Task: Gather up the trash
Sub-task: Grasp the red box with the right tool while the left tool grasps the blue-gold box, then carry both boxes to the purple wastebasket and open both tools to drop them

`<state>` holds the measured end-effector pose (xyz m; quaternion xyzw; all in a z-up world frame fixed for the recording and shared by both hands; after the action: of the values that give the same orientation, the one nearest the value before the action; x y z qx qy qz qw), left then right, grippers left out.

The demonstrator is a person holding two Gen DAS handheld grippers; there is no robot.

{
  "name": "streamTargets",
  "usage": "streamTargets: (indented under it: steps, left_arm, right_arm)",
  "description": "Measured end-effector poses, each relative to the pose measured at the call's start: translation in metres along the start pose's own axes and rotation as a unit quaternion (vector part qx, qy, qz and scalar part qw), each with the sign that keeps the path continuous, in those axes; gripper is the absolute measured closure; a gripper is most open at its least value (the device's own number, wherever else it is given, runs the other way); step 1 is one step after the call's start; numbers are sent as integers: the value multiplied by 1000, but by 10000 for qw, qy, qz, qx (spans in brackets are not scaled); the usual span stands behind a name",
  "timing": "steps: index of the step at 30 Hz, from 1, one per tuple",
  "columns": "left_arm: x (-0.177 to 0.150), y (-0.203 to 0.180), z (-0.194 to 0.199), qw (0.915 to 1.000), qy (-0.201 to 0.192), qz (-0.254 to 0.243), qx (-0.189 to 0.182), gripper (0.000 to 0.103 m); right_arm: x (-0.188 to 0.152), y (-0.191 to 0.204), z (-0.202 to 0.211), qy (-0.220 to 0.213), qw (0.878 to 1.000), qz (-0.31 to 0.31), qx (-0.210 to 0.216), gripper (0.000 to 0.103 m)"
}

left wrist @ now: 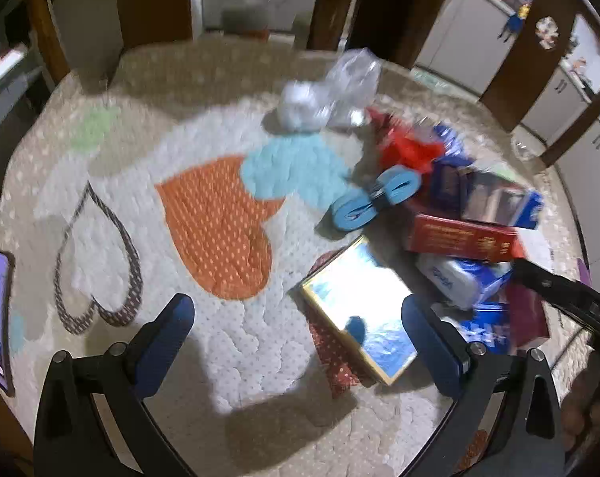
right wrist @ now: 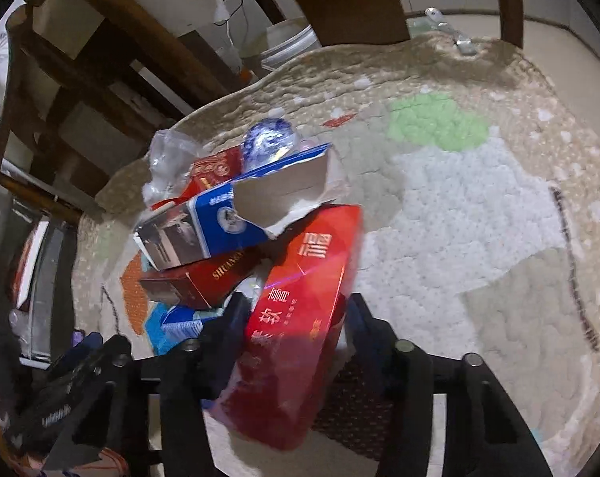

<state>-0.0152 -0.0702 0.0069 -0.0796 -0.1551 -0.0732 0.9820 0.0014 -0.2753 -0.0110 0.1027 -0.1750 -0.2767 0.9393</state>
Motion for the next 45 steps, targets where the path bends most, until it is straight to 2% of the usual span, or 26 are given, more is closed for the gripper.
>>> streamTargets:
  steps: [2, 4, 8, 9, 11, 13, 17, 20, 21, 22, 24, 28, 32, 33, 34, 35, 36, 38, 41, 45]
  left_arm:
    - [0, -4, -9, 9999, 124, 37, 18, 0]
    - [1, -10, -14, 9999, 156, 3, 28, 0]
    - [2, -31, -29, 9993, 265, -220, 115, 0]
    - [2, -35, -32, 9994, 265, -227, 74, 0]
    - [2, -38, -41, 9991, 360, -183, 114, 0]
    - [2, -38, -46, 9992, 281, -182, 217, 3]
    - [-4, -34, -30, 9978, 69, -474, 450, 49]
    - [-8, -16, -25, 9990, 186, -312, 251, 50]
    - [-8, -9, -24, 9993, 190, -262, 208, 49]
    - [-8, -5, -23, 9994, 185, -238, 171, 49]
    - [-12, 3, -23, 9997, 141, -164, 99, 48]
    - [-17, 11, -25, 9997, 35, -126, 217, 32]
    - [-18, 7, -33, 9970, -252, -367, 641, 17]
    - [-20, 4, -32, 9971, -278, -353, 610, 18]
    - [-22, 5, -31, 9978, -253, -315, 525, 23]
    - [-24, 6, -25, 9990, -232, -279, 275, 47]
    - [-28, 5, -20, 9989, -227, -314, 253, 50]
    - [-34, 4, -9, 9984, -278, -390, 292, 50]
    - [-44, -2, 10, 9976, -349, -567, 167, 50]
    - [-44, -35, 35, 9959, -418, -776, -189, 50]
  right_arm:
    - [1, -9, 6, -49, 9997, 64, -250, 58]
    - [0, -22, 10, -21, 9988, 38, -495, 59]
    - [-2, -36, 16, -38, 9994, -25, -342, 57]
    - [-3, -36, 18, -87, 9997, -32, -241, 55]
    - [-3, -34, 21, -172, 9998, 24, -132, 39]
    - [-3, -29, 21, -240, 9994, 135, -227, 36]
    - [-4, -23, 10, -222, 9978, 438, -440, 36]
    - [-6, -21, -4, -175, 9947, 695, -735, 36]
    - [-7, -21, -8, -145, 9941, 732, -782, 40]
    - [-9, -23, -11, -105, 9938, 740, -823, 56]
    - [-12, -26, -13, -84, 9943, 680, -812, 57]
    - [-18, -27, -3, -130, 9940, 735, -800, 57]
    - [-26, -32, 14, -205, 9954, 630, -697, 57]
    - [-28, -33, 18, -235, 9955, 608, -683, 57]
    - [-30, -35, 23, -274, 9956, 588, -679, 57]
    - [-33, -35, 26, -301, 9957, 573, -663, 57]
    - [-34, -36, 30, -326, 9959, 556, -638, 57]
    - [-39, -39, 42, -418, 9961, 529, -564, 57]
    - [-44, -44, 61, -592, 9959, 505, -466, 57]
    - [-48, -59, 86, -814, 9952, 371, -393, 57]
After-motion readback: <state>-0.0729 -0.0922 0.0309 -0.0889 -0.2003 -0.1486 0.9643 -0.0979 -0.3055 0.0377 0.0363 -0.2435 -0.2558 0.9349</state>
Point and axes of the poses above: each gripper's, at about its wrist camera, not at the fingertips, and z roughly against the way its jaws point, y to its left, x to its top, the point moved 5 cm from there along -z, roughly the way its jaws point, and after that the axes turned 4 degrees about y, right-handed, at the moved point
